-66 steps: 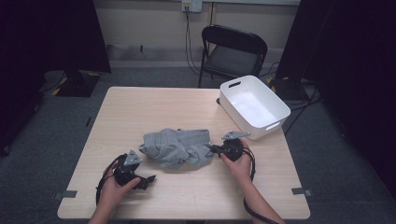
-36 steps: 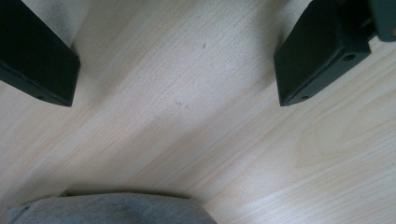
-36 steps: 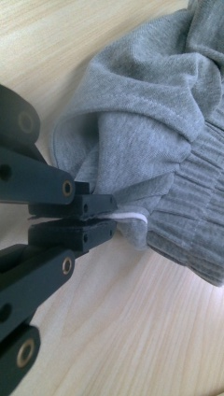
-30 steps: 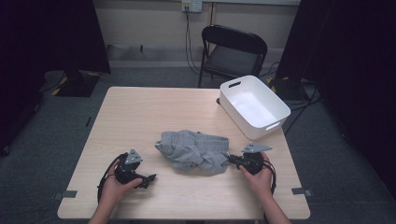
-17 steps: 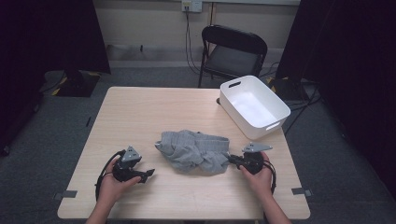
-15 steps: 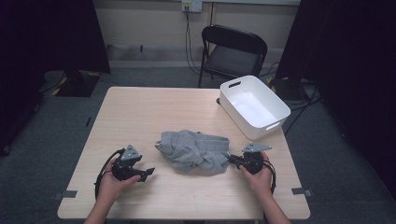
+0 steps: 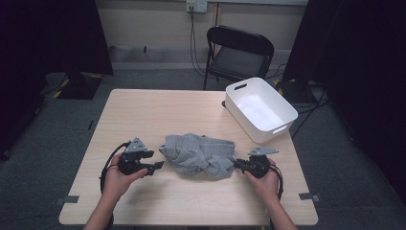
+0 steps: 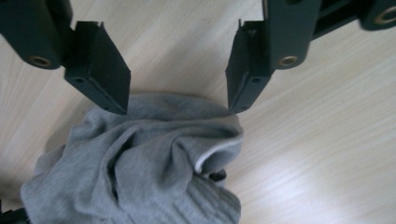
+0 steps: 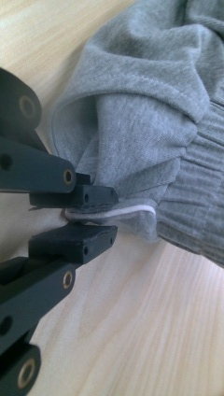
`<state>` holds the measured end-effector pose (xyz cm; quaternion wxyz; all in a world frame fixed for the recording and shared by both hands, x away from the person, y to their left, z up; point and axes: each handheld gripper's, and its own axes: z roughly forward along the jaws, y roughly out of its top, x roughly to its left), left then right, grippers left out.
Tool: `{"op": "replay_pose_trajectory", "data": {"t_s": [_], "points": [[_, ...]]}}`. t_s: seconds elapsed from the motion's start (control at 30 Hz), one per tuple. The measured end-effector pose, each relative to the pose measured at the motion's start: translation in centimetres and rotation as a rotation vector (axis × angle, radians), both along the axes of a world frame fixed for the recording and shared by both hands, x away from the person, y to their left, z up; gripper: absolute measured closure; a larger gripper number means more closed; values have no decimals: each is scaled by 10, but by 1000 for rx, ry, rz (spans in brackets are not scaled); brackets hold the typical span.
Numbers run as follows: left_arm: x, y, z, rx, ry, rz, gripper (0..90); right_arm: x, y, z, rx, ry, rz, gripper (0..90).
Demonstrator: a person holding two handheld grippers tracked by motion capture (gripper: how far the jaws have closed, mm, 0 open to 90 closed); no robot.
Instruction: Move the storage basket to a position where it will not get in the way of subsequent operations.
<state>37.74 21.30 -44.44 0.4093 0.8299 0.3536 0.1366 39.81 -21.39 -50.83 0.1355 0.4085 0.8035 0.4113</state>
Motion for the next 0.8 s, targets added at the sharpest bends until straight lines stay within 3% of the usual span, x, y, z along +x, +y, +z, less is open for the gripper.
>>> {"op": "replay_pose_trajectory", "data": {"t_s": [0.07, 0.3, 0.37, 0.57, 0.8], "points": [[1, -1, 2, -2, -3, -5, 425, -3, 3, 0, -33, -31, 2, 801], [10, -8, 9, 13, -16, -13, 447, -2, 3, 0, -26, -25, 7, 810], [13, -8, 11, 18, 5, -17, 470, -3, 4, 0, -33, -31, 7, 811], [19, -10, 15, -23, -4, -41, 477, -4, 4, 1, -39, -37, 9, 819], [25, -22, 17, 19, -2, -63, 525, -3, 4, 0, -26, -28, 2, 844]]}}
